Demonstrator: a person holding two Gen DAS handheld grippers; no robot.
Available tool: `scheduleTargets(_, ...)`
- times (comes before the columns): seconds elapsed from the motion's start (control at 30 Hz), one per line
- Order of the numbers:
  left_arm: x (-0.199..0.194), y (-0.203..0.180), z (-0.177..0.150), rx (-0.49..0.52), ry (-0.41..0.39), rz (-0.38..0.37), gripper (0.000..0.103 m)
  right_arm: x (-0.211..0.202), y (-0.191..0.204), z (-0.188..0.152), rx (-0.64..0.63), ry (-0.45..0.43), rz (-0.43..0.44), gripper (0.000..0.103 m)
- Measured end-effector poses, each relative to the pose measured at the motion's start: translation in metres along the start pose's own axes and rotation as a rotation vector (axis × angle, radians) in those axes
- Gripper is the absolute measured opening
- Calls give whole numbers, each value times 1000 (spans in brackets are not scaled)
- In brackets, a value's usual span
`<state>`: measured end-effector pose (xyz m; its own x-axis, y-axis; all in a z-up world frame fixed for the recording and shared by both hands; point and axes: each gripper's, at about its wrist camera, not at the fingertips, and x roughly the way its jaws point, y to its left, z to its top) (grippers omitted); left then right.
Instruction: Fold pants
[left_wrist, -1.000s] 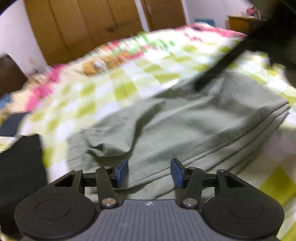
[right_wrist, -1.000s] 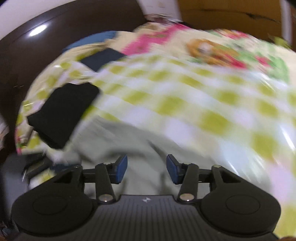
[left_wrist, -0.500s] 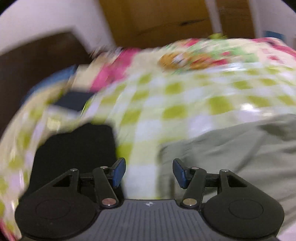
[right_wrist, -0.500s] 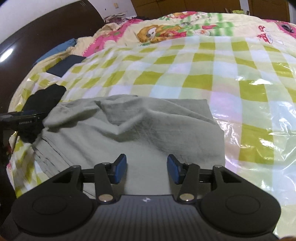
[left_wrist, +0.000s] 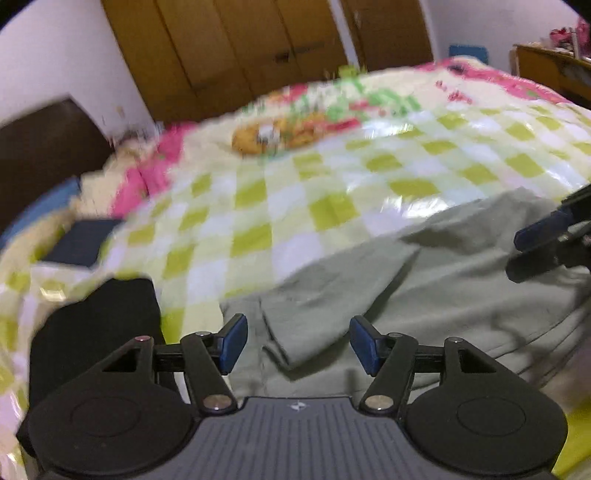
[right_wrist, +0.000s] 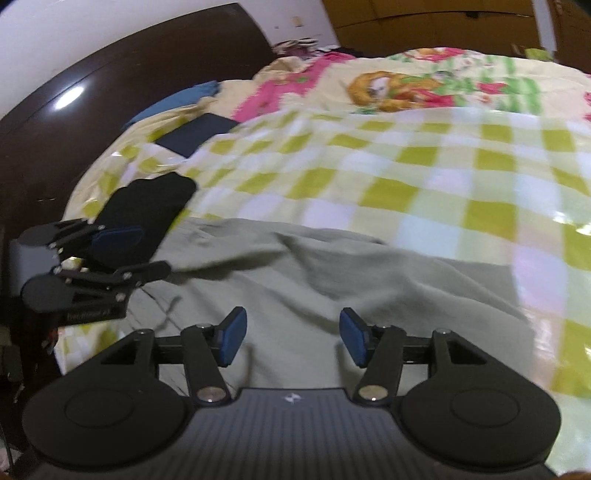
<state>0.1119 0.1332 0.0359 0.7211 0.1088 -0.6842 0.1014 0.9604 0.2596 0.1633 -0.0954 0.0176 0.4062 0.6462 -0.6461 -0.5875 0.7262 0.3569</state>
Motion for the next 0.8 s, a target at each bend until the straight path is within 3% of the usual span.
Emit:
scheduleTargets(0.2, 46, 22, 12, -109, 123, -140, 74, 10, -1, -8, 24, 29, 6, 57)
scheduleTargets(0.3, 68, 38, 27, -173, 126, -167, 74, 12, -8, -11, 49, 35, 2, 58)
scheduleTargets(0.37, 76, 47, 34, -193, 102, -97, 74, 14, -12, -13, 73, 34, -2, 58)
scheduleTargets(0.47, 87, 46, 38, -95, 43, 135, 73, 15, -14, -17, 89, 32, 3, 58)
scheduleTargets(0.6, 81, 39, 33, 8, -24, 283, 73, 13, -13, -19, 77, 32, 4, 59)
scheduleTargets(0.7, 61, 37, 27, 25, -64, 300, 73, 2, -15, -20, 79, 11, -24, 59)
scheduleTargets(0.8, 35, 26, 21, 5, -79, 208, 73, -23, -27, -23, 113, -43, -93, 59)
